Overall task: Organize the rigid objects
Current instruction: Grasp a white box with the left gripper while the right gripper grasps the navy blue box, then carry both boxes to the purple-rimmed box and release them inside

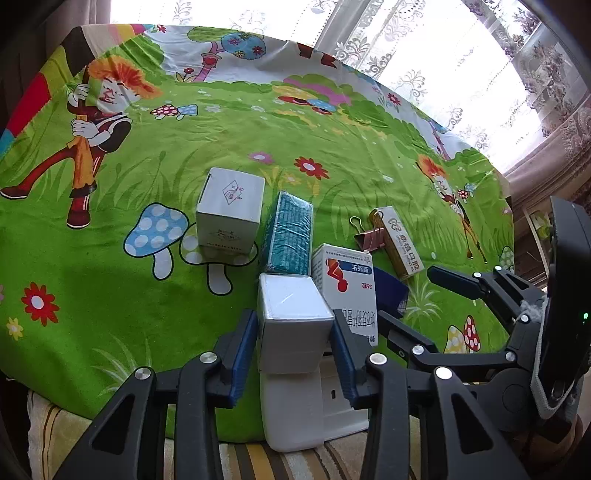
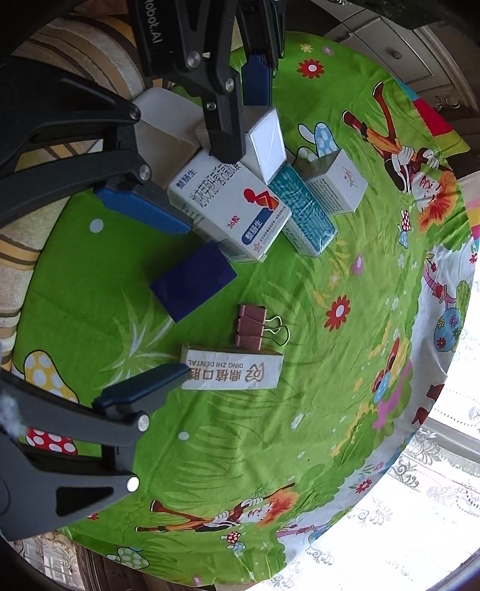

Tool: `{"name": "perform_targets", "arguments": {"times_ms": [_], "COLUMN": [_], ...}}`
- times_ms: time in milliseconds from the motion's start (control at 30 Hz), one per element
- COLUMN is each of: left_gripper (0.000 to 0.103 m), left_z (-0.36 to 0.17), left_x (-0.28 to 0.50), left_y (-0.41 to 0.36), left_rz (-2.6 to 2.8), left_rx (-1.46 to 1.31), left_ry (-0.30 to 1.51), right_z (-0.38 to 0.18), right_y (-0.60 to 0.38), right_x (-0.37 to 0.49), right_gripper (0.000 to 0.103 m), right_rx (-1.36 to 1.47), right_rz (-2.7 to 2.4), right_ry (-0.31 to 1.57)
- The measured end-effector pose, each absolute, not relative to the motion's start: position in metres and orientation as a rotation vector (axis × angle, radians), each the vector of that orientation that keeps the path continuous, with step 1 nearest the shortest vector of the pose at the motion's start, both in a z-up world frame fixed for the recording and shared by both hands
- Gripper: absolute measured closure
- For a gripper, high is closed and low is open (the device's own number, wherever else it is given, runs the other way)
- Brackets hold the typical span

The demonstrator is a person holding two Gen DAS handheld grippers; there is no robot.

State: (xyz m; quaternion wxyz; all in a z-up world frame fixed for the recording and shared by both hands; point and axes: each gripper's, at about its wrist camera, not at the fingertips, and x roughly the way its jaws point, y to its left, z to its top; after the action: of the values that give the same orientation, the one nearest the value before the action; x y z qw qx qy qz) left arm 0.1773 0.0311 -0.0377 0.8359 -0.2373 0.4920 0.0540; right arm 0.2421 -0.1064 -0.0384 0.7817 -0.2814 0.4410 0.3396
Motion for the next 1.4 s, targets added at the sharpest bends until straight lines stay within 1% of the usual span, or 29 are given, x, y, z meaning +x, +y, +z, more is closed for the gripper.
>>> {"name": "perform_targets", "arguments": {"times_ms": [200, 267, 333, 467, 533, 567, 733, 1400], "left_gripper": [0.064, 0.064, 0.064, 0.064, 0.064, 0.064, 0.064, 0.065], "left_z": [-0.035, -0.034, -0.034, -0.034, -0.035, -0.035, -0.035, -0.017], "left_x": [0.172, 0.171, 0.171, 0.171, 0.172, 0.172, 0.171, 0.162], "left_y": [0.038, 0.040, 0.041, 0.041, 0.041, 0.041, 0.041, 0.036], "left_rz": [0.137, 0.141, 0.142, 0.139, 0.137, 0.135, 0.132, 0.147], "left_rx": [-0.533, -0.543, -0.548, -0.554, -0.557, -0.558, -0.561, -0.520], "left_ry": [1.007, 0.997, 0.992, 0.989, 0.987, 0.986, 0.980, 0.904], "right_z": [-0.044, -0.045, -0.046, -0.052, -0.054, -0.053, -0.052, -0.024], "right_y": [-0.103, -0.102, -0.101, -0.099, -0.100, -0.101, -0.102, -0.133], "right_x": [0.246, 0.247, 0.248, 0.250, 0.251, 0.251, 0.249, 0.234], "right_gripper": [0.028, 0.032, 0.040, 0.050, 0.058, 0.059, 0.072, 0.072], "right_rx": [-0.605, -0.601, -0.599, -0.593, -0.586, -0.581, -0.556, -0.431], "right_rz": [0.750, 0.757, 0.767, 0.788, 0.793, 0.796, 0.813, 0.782], "right_ry": [0.966, 0.971, 0.978, 1.006, 1.016, 1.016, 1.021, 0.965]}}
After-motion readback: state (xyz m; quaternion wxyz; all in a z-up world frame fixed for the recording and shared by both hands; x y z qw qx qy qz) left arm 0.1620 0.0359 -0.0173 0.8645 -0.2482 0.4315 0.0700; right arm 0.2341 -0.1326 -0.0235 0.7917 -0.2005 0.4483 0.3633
